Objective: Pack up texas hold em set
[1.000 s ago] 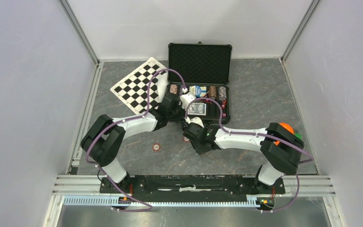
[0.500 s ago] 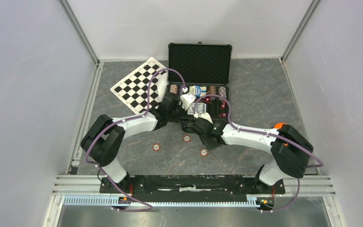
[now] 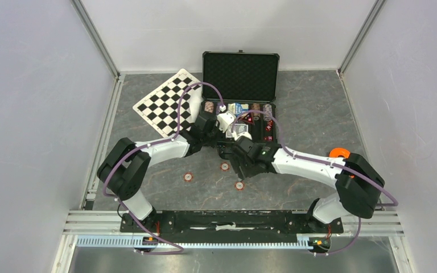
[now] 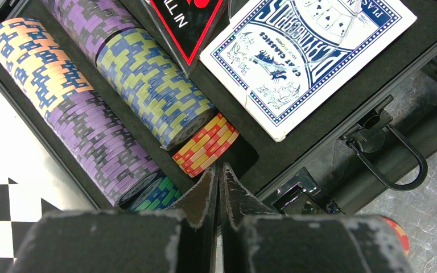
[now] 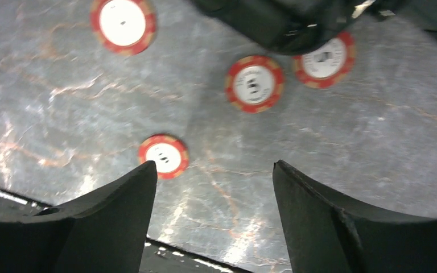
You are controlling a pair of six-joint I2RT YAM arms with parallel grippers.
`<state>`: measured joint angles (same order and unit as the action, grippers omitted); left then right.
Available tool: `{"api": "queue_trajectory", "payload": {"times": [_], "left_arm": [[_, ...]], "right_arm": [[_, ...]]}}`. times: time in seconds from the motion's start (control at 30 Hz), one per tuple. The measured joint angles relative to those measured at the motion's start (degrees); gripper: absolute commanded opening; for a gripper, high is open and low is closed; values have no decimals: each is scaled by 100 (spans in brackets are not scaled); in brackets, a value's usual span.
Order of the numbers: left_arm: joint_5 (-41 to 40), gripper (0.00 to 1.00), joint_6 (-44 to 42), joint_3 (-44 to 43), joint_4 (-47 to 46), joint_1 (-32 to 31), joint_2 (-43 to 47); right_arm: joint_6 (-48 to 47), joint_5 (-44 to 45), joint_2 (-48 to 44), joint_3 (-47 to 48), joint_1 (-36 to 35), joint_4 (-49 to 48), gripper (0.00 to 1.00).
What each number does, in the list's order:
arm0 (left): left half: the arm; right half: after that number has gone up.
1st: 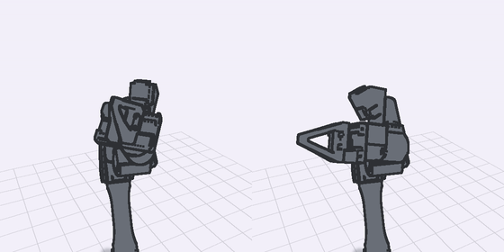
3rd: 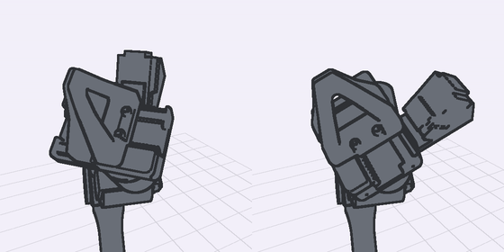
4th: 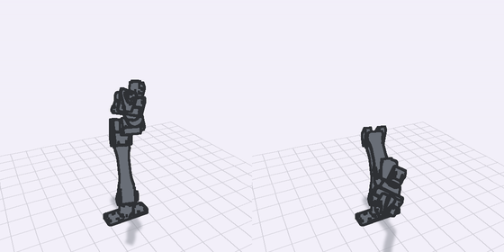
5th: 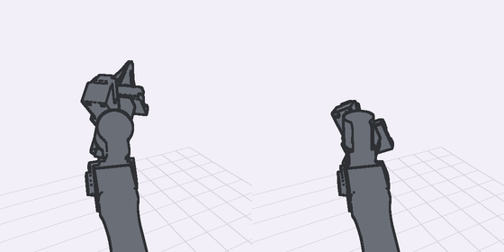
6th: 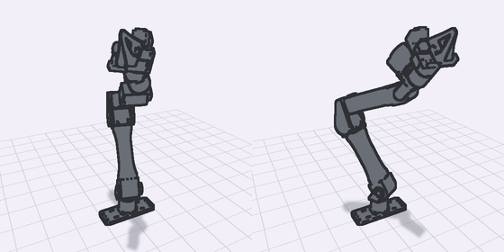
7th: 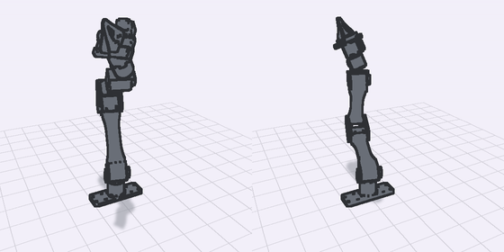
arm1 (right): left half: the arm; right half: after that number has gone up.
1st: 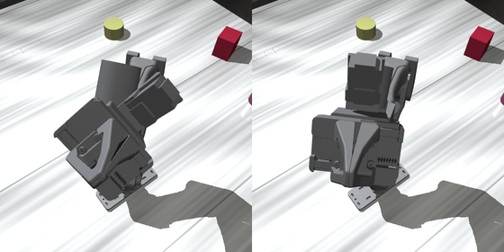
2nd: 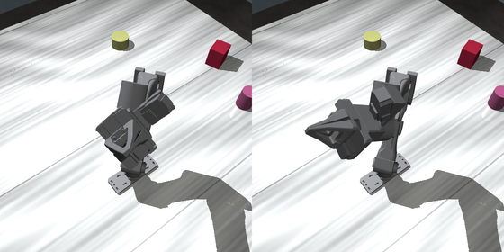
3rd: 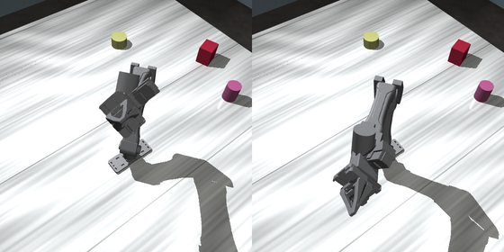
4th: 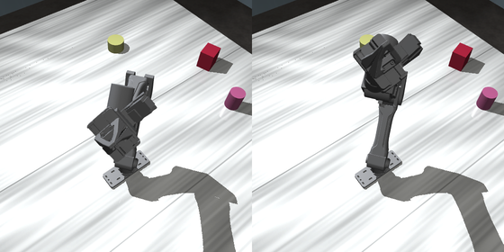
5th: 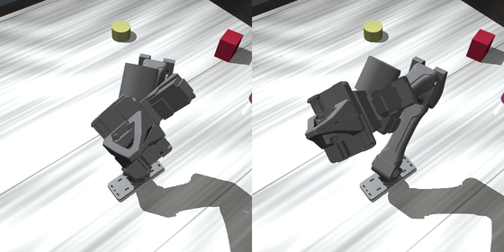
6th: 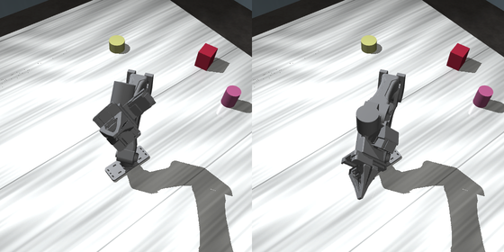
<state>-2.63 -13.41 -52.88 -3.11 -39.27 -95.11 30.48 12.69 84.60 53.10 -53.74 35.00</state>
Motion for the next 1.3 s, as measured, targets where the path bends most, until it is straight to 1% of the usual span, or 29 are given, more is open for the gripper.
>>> {"api": "queue_trajectory", "payload": {"times": [0.1, 0.2, 0.4, 0.6, 0.87, 1.0, 1.07, 1.3], "left_arm": [[7, 7, 0, 0, 0, 0, 0], [15, 7, 0, 0, 0, 0, 0], [15, 7, 0, 0, 0, 0, 0], [17, 6, 4, 0, 0, 2, 0], [13, 6, 26, 0, 2, 9, 0], [13, 6, 37, 0, 2, 13, 0], [13, 6, 39, 0, 0, 13, 0], [17, 6, 39, 0, 2, 13, 0]], "right_arm": [[90, -81, 81, -4, -374, -79, 82], [197, -125, 304, 0, -675, -122, 79], [382, -107, 898, 197, -907, 9, 72], [463, -129, 1071, 289, -964, 13, 65], [483, -153, 1515, 758, -1025, 225, 59], [492, -149, 1521, 763, -1036, 234, 64], [485, -146, 1517, 758, -1034, 240, 64], [505, -282, 1403, 577, -1032, 70, 53]]}}
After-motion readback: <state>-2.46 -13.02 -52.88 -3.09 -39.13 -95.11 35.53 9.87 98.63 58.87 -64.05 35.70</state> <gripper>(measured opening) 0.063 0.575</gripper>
